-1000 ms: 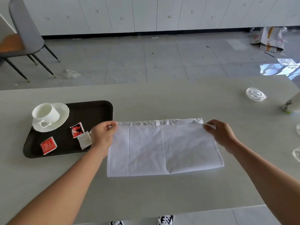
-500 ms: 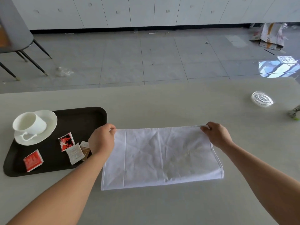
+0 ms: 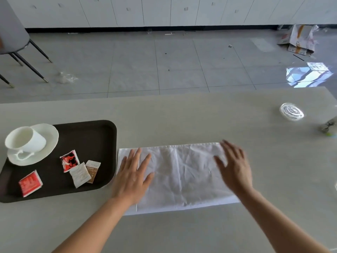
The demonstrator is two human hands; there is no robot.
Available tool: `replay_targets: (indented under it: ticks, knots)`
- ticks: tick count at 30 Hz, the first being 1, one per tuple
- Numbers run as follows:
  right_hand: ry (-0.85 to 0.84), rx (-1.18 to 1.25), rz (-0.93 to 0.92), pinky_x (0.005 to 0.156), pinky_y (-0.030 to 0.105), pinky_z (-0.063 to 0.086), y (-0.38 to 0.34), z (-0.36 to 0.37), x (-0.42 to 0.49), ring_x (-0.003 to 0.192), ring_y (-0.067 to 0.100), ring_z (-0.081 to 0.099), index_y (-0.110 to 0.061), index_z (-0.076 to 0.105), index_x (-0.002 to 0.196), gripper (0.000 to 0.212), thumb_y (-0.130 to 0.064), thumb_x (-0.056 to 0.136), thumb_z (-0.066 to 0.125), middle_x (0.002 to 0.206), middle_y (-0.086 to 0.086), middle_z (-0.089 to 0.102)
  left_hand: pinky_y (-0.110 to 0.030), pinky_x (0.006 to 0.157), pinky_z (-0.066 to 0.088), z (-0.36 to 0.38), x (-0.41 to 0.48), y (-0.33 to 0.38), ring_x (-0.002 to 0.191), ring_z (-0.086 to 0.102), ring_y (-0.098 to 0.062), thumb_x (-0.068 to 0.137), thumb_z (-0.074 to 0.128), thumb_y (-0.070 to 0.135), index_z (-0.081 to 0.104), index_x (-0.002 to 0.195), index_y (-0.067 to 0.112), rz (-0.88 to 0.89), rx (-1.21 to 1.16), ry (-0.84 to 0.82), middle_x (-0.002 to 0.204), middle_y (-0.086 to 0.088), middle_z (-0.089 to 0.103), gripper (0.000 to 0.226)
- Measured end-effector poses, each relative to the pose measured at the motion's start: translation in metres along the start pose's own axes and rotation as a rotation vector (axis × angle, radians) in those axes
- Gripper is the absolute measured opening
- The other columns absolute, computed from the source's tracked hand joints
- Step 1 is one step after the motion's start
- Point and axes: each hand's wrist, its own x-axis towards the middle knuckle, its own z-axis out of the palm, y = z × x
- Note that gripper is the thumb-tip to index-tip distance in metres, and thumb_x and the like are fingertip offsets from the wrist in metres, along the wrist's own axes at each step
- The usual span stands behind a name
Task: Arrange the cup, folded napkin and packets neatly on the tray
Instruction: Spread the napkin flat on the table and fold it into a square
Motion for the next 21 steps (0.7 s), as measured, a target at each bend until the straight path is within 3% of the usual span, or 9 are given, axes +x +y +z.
replay_targets:
  ticks: [1,3,7,9,15,21]
  knots:
    - [-0.072,-0.036,-0.086,0.115,0.045,0.035,-0.012,0.008,-0.014,0.145,0.031,0.036,-0.017,0.047,0.147,0.057,-0.045,0.098,0.055,0.157,0.004,0.042,-0.049,0.12,0.013,0.004,-0.002,0.002,0.15,0.009,-0.032,0.092,0.009,0.066,0.02,0.153,0.03,-0.015,0.034,-0.033,0.162,-0.01,0.011,0.072]
    - [-0.221,-0.167,-0.2,0.124,0.047,0.014,-0.026,0.024,-0.035,0.155,0.024,0.008,-0.024,0.025,0.158,0.072,-0.063,0.099,0.035,0.168,-0.002,0.015,-0.054,0.119,0.017,0.01,-0.004,0.004,0.149,0.012,-0.034,0.09,-0.001,0.068,0.02,0.152,0.031,-0.021,0.091,-0.033,0.162,-0.01,0.011,0.075]
    - [-0.369,-0.293,-0.101,0.123,0.046,-0.004,-0.007,0.034,-0.053,0.153,0.018,-0.019,-0.029,-0.004,0.159,0.083,-0.077,0.092,0.01,0.168,-0.007,-0.01,-0.059,0.115,0.018,0.014,-0.006,0.005,0.147,0.019,-0.037,0.092,0.013,0.066,0.024,0.152,0.028,-0.018,0.115,-0.023,0.161,-0.012,0.017,0.072]
    - [-0.359,-0.31,-0.084,0.123,0.045,-0.005,0.008,0.031,-0.057,0.153,0.017,-0.021,-0.03,-0.008,0.158,0.083,-0.078,0.093,0.009,0.167,-0.007,-0.012,-0.061,0.116,0.017,0.018,-0.007,0.009,0.148,0.013,-0.035,0.09,0.018,0.067,0.02,0.153,0.03,-0.006,0.11,-0.028,0.162,-0.011,0.012,0.072]
    - [-0.328,-0.323,-0.139,0.122,0.047,0.005,0.016,0.025,-0.069,0.156,0.025,-0.003,-0.018,0.007,0.16,0.084,-0.071,0.098,0.023,0.169,0.002,0.0,-0.06,0.118,0.013,0.023,-0.009,0.015,0.15,0.009,-0.033,0.09,0.02,0.067,0.015,0.153,0.033,-0.019,0.114,-0.009,0.163,-0.008,0.008,0.072]
    - [-0.316,-0.359,0.027,0.124,0.043,0.002,0.035,0.02,-0.085,0.155,0.02,-0.006,-0.014,0.008,0.16,0.087,-0.073,0.096,0.014,0.169,-0.001,-0.001,-0.058,0.119,0.01,0.025,-0.008,0.013,0.151,0.001,-0.029,0.09,0.011,0.069,0.01,0.153,0.036,-0.038,0.129,-0.017,0.164,-0.005,0.001,0.071]
